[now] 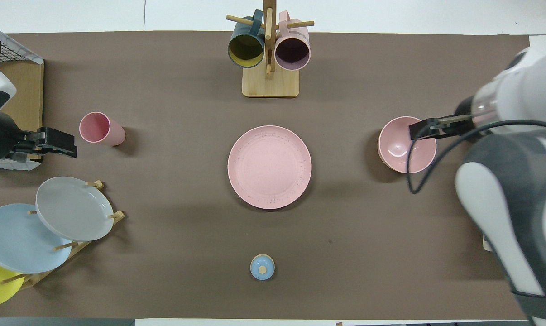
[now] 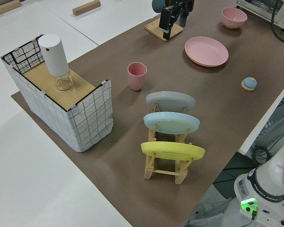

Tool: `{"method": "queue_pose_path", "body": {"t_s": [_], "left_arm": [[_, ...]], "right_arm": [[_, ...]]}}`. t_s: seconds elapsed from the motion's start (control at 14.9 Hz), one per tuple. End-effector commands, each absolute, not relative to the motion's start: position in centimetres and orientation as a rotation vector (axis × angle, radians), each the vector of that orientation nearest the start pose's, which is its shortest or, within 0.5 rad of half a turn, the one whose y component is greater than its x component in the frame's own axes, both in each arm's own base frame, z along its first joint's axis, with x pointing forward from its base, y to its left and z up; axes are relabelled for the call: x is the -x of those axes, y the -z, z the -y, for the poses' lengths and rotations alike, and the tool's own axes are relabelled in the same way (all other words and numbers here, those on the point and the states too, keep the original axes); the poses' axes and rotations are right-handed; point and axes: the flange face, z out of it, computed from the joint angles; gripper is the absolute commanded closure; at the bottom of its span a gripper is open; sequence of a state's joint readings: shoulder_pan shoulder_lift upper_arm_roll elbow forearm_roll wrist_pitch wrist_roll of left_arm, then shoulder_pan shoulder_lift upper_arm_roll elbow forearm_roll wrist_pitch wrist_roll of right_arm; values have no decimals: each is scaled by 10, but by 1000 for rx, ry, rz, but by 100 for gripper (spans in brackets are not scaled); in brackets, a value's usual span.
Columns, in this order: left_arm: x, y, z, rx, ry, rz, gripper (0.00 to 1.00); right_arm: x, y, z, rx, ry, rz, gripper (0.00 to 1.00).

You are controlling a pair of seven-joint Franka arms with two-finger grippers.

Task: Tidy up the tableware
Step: 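Reach the right gripper down to the pink bowl rim, then grasp the pink bowl with the right gripper while the left gripper reaches the cup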

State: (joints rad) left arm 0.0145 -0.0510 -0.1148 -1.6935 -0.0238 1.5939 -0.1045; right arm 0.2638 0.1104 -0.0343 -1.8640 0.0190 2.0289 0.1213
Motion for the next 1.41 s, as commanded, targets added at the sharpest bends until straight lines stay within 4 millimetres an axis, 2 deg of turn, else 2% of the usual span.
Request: {"method": "queue_pose_path", "body": {"t_s": [0.0, 0.07, 0.4, 0.47, 0.6, 0.67, 0.74, 0.81, 0.87, 0.94, 1.01, 1.14, 1.21, 1.34], "left_arm": [[-537, -601, 54, 3141, -47, 20, 0], [-537, -601, 55, 3142, -39, 18, 0], [-540, -600, 46, 3150, -9, 43, 0], [-541, -599, 46, 3150, -4, 31, 0], [-542, -598, 46, 3151, 3, 29, 0], [-544, -596, 46, 3152, 8, 29, 0], [-548, -593, 46, 3153, 20, 31, 0], [-557, -580, 49, 3156, 10, 30, 0], [-563, -573, 51, 3159, 19, 25, 0], [-569, -564, 50, 3160, 10, 28, 0], [-573, -561, 47, 3162, 10, 35, 0], [-573, -560, 47, 3162, 7, 38, 0], [-573, -560, 47, 3162, 7, 36, 0], [-574, -561, 47, 3164, 14, 36, 0]], "right_arm": [[-565, -392, -126, 3107, 103, 91, 0], [-557, -372, -123, 3109, 101, 87, 0], [-554, -353, -112, 3121, 66, 94, 0], [-554, -353, -112, 3121, 64, 96, 7], [-554, -352, -112, 3122, 64, 103, 50], [-553, -352, -112, 3124, 62, 107, 57], [-554, -345, -112, 3129, 47, 128, 57], [-555, -334, -110, 3132, 21, 163, 60], [-557, -331, -104, 3131, 28, 195, 68], [-560, -333, -100, 3132, 24, 206, 85], [-561, -336, -105, 3138, 18, 228, 100], [-565, -349, -122, 3192, -15, 348, 100], [-569, -361, -141, 3208, -40, 380, 100], [-582, -400, -199, 3243, -83, 310, 100]]}}
